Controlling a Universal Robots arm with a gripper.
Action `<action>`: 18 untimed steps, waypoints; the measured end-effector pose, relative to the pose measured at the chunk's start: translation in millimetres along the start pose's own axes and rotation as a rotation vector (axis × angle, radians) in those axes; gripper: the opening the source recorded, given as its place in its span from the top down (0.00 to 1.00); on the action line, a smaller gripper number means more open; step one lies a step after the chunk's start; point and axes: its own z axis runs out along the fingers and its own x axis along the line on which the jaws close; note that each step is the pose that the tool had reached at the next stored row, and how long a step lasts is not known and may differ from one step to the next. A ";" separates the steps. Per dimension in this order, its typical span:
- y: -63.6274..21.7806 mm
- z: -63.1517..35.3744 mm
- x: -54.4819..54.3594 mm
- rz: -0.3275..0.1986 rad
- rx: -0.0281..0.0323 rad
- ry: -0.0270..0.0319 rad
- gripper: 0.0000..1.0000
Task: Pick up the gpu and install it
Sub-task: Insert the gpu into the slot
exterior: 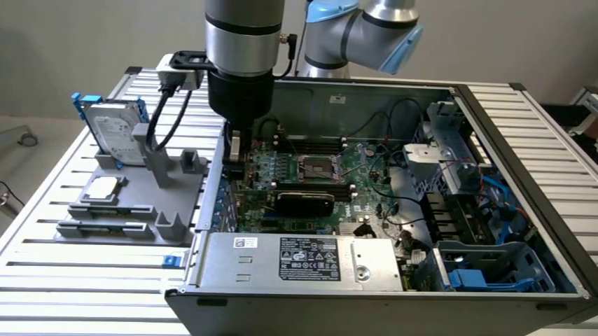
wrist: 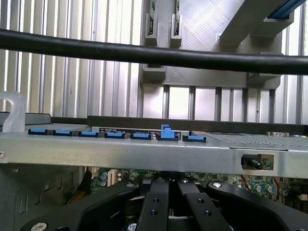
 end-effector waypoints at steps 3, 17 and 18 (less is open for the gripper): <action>0.0 0.3 0.0 0.001 0.0003 -0.0005 0.89; -25.4 -14.1 4.2 0.001 0.0004 -0.0009 0.89; -29.8 -14.8 4.9 0.001 0.0004 -0.0008 0.89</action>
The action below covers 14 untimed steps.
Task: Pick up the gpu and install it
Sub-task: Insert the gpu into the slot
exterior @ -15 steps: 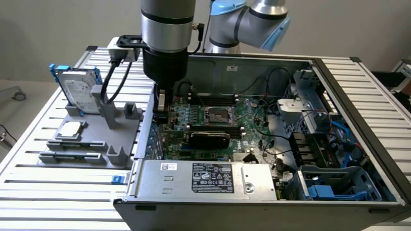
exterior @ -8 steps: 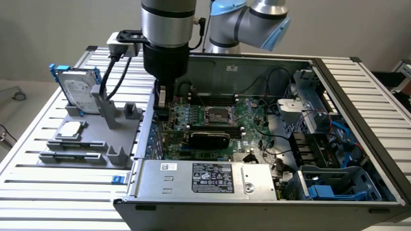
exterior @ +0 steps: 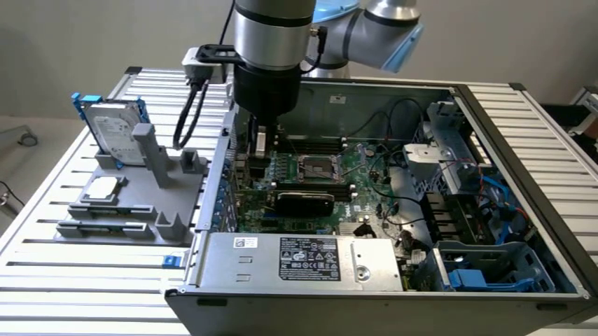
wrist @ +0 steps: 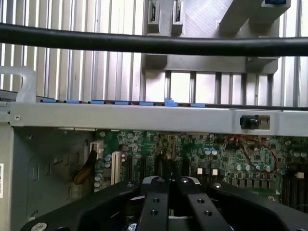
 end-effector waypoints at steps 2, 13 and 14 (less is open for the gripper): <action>-8.8 -1.4 1.3 0.000 0.0000 0.0000 0.89; -52.2 -32.7 5.3 -0.001 0.0002 -0.0070 0.89; -54.3 -36.1 5.6 -0.001 0.0003 -0.0079 0.89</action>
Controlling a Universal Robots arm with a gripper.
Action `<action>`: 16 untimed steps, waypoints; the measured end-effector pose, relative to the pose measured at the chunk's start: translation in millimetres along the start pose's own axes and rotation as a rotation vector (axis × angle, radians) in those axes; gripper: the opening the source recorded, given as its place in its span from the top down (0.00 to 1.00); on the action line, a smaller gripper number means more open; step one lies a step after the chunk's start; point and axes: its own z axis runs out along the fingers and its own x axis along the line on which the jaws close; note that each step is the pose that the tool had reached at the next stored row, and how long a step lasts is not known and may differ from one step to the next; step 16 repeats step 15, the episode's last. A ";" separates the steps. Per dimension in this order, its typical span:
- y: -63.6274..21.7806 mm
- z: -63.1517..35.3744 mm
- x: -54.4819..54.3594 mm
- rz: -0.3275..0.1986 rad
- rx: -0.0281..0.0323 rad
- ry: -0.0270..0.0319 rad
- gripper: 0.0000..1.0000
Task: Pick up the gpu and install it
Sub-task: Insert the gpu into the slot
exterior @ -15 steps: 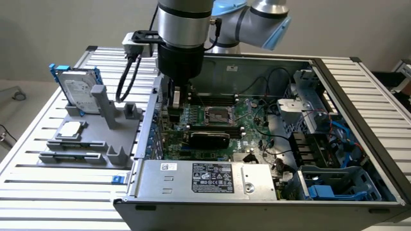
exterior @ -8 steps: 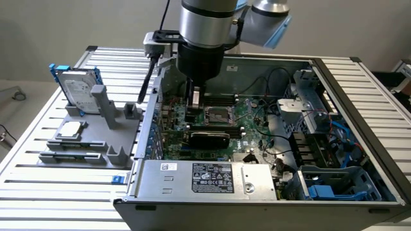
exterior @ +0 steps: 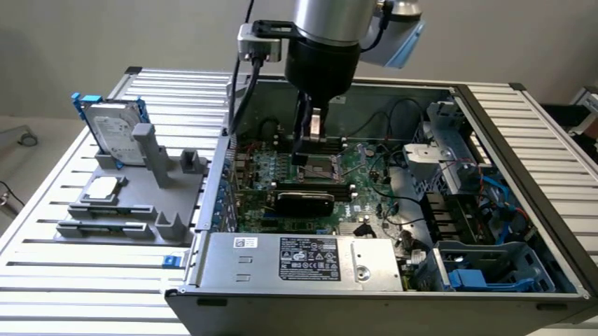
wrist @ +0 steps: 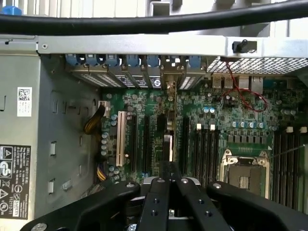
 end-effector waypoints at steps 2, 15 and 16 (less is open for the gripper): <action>-2.1 -3.8 0.2 0.000 0.0001 -0.0020 0.89; -2.1 -4.1 0.3 0.000 0.0000 -0.0024 0.89; -2.1 -4.1 0.3 0.000 0.0000 -0.0024 0.89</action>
